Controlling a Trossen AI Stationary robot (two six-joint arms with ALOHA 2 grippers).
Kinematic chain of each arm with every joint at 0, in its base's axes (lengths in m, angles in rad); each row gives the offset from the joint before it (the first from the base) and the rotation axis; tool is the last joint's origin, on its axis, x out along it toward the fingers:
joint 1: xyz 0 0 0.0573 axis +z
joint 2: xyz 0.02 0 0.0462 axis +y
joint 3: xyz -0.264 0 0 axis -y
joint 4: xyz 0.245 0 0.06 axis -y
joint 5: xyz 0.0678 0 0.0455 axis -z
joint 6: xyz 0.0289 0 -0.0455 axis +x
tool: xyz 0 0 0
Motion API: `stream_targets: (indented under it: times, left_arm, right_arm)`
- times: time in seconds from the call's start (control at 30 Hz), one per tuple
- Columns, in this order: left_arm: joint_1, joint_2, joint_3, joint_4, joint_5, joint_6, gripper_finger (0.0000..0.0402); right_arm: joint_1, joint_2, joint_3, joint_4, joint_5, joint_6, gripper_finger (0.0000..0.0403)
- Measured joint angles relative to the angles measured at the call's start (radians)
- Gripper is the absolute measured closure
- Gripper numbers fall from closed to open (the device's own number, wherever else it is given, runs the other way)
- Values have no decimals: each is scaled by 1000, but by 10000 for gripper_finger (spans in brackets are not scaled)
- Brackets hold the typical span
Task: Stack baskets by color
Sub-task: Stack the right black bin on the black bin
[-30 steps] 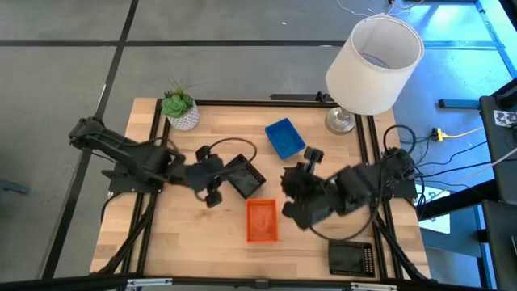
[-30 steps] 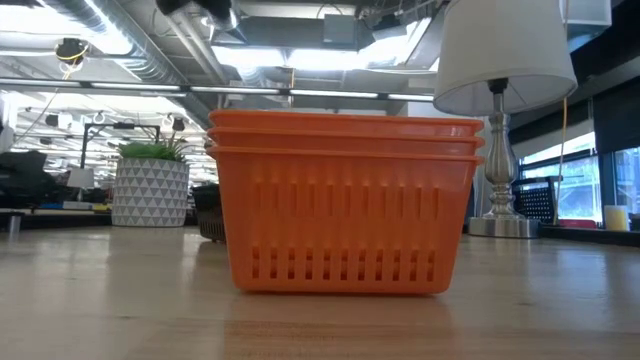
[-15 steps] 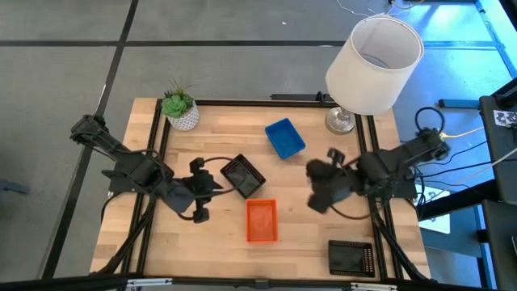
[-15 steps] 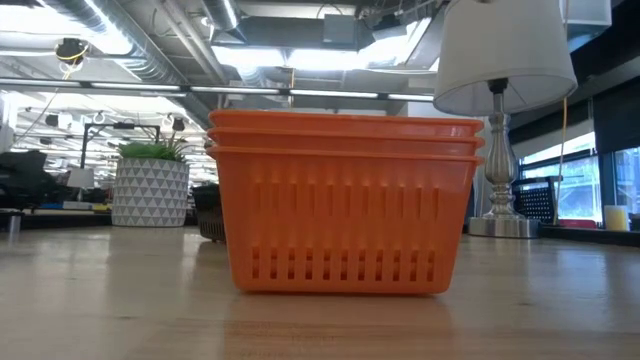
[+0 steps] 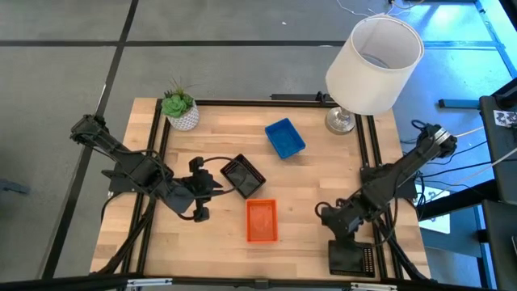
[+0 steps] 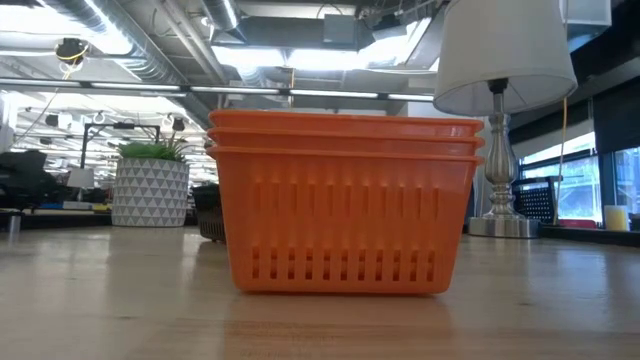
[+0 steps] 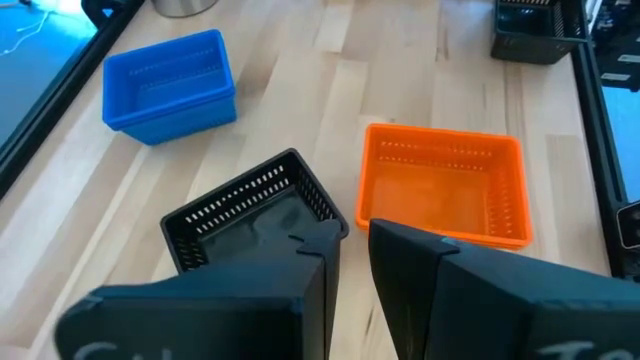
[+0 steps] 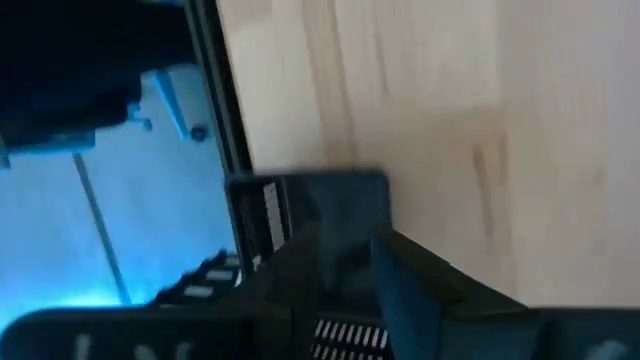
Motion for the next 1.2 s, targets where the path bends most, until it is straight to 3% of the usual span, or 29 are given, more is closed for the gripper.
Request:
stream_targets:
  times: [0.1,0.4,1.2]
  left_arm:
    - [0,0,0,0,0,0,351]
    - [0,0,0,0,0,-1,351]
    - [24,0,0,-4,-67,29,351]
  right_arm:
    - [5,0,-57,24,-24,60,308]
    - [11,0,-136,58,16,46,309]
    - [95,167,-136,141,67,31,309]
